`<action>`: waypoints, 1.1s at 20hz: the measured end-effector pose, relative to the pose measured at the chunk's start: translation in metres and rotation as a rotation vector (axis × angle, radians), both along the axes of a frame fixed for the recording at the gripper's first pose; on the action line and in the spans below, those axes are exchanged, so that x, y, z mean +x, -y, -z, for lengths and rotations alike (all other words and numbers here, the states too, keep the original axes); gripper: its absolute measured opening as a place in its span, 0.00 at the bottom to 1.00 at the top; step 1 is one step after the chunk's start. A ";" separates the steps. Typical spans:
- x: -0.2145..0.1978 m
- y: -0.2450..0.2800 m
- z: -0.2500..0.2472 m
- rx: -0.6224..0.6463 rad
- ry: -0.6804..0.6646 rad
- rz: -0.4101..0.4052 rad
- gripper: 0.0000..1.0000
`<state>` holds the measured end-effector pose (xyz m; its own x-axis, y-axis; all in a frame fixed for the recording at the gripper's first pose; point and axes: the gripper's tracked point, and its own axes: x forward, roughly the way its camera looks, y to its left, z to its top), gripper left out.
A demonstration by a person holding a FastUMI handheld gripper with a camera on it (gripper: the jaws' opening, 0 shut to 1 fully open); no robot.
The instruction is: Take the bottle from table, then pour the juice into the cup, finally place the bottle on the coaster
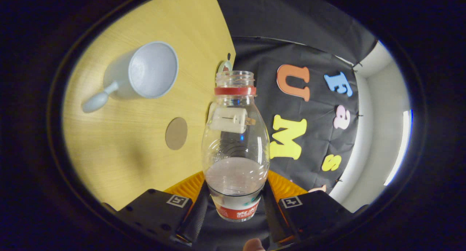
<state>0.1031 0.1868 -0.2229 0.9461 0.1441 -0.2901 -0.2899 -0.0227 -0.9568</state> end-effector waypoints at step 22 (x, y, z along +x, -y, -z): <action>-0.022 -0.017 -0.062 1.360 -0.428 0.159 0.77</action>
